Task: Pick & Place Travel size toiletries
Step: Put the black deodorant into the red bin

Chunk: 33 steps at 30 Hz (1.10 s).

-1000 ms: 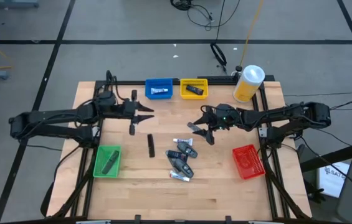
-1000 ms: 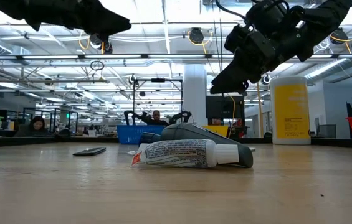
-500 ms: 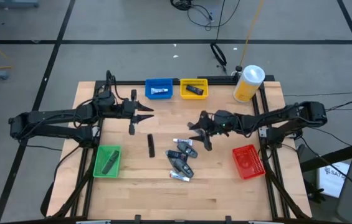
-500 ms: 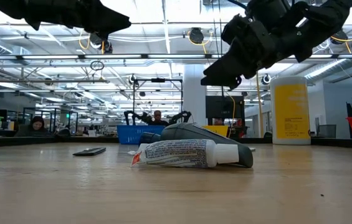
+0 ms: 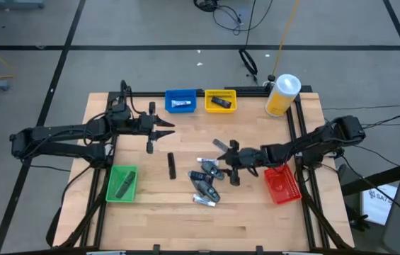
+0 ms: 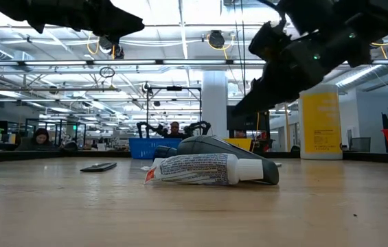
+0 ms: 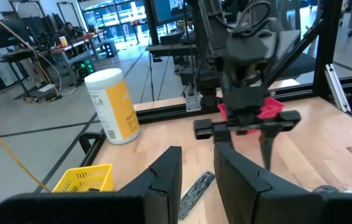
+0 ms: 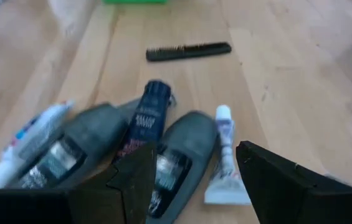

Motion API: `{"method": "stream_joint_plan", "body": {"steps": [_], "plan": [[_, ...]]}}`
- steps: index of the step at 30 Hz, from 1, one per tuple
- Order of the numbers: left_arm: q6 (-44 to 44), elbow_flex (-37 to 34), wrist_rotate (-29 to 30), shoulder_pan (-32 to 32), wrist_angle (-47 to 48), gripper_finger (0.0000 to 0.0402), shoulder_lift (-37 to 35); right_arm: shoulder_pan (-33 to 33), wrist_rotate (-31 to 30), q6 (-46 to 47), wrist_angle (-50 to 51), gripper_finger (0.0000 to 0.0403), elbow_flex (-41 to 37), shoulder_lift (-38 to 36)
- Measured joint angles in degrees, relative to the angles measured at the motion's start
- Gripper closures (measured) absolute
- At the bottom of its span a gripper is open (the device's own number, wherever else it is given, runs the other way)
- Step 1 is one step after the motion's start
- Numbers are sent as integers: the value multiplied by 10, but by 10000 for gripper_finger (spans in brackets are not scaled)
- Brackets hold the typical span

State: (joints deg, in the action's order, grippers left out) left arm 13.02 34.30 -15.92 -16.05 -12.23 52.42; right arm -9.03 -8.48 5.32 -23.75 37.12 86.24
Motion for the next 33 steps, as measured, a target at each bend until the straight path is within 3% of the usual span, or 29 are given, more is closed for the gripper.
{"method": "stream_joint_plan", "body": {"steps": [4,12,16,18,26,33], "plan": [[0,0,0,0,0,309,0,-45,-47,11,-9,190,0,0],[0,0,0,0,0,309,0,-111,-66,102,-35,190,-1,30],[0,0,0,0,0,309,0,-106,-125,119,-94,189,1,75],[0,0,0,0,0,309,0,-97,-127,117,-116,182,0,106],[0,0,0,0,0,309,0,-82,-192,84,-187,121,0,182],[0,0,0,0,0,309,0,-68,-185,84,-177,140,0,195]]}}
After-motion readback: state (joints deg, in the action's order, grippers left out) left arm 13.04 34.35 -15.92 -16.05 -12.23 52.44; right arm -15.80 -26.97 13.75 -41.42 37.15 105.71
